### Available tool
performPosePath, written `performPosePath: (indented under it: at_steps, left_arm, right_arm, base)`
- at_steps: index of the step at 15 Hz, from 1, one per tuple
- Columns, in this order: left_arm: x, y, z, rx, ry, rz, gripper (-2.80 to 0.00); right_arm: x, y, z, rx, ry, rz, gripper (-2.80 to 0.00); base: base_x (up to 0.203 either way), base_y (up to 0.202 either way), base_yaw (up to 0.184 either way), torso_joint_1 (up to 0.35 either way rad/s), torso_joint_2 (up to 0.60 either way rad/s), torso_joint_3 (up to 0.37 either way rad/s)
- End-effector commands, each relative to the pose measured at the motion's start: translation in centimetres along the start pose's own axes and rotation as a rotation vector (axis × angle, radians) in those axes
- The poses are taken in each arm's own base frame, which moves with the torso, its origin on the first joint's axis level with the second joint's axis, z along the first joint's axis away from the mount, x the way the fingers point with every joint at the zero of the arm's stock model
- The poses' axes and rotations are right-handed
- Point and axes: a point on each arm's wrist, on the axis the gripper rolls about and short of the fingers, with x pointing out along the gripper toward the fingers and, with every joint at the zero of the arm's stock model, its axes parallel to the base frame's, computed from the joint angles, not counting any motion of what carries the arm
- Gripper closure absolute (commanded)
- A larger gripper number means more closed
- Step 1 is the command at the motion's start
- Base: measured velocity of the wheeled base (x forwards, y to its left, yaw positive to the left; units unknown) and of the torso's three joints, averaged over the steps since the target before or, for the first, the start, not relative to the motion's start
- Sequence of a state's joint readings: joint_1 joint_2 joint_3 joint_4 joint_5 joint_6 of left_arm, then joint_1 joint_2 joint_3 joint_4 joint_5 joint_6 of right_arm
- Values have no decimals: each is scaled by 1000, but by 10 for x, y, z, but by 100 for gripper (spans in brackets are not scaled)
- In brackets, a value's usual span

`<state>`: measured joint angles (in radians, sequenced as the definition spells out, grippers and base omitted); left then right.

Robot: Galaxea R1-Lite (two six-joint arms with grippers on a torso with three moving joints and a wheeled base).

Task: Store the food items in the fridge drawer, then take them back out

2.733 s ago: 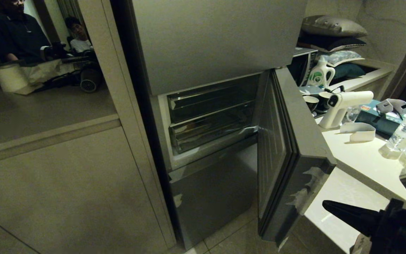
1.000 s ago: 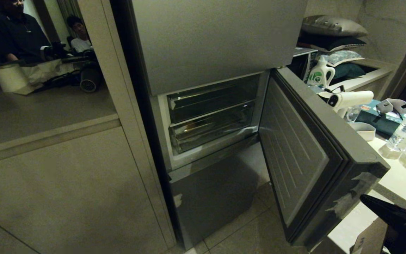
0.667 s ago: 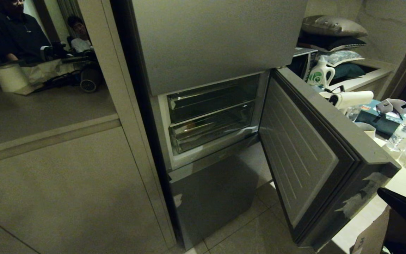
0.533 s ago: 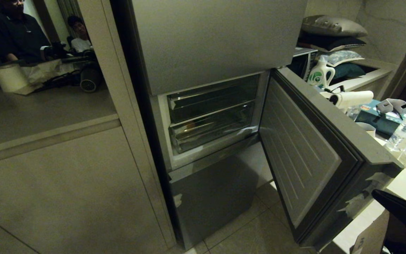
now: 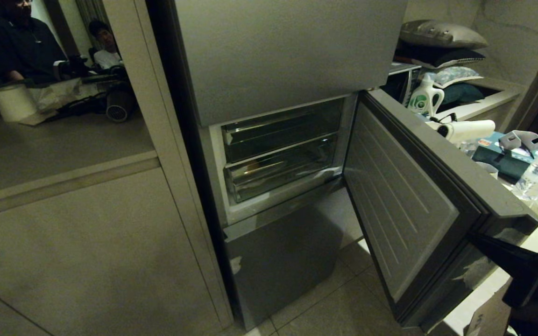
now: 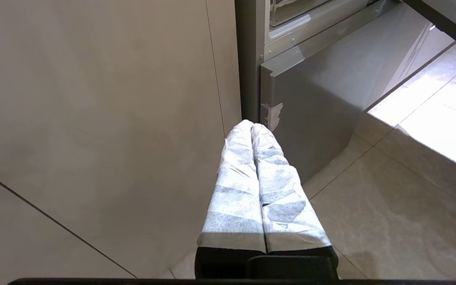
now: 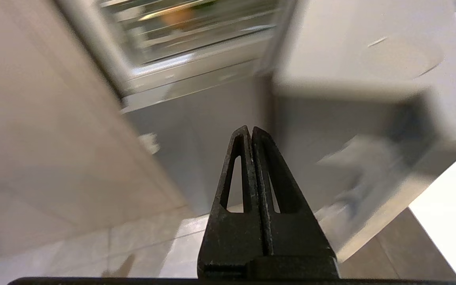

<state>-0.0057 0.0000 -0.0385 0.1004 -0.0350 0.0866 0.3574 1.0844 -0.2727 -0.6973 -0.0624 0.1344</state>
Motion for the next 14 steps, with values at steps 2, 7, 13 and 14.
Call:
performPosePath:
  at_steps: [2,7,13,14]
  left_arm:
    - [0,0,0,1,1,-1,0]
    - [0,0,0,1,0,0,0]
    - [0,0,0,1,1,-1,0]
    - [0,0,0,1,1,-1,0]
  right_arm:
    - [18,-6,1,18,30,-54,0]
    - [12,-20,6,31,-10,-154,0]
    - [-19,-44,9,49,-111,-373,0]
    - [-26,-47,9,48,-129,-411,0]
  base:
    - [0,0,0,0,0,0]
    - [0,0,0,0,0,0]
    - [0,0,0,0,0,0]
    - [0,0,0,0,0,0]
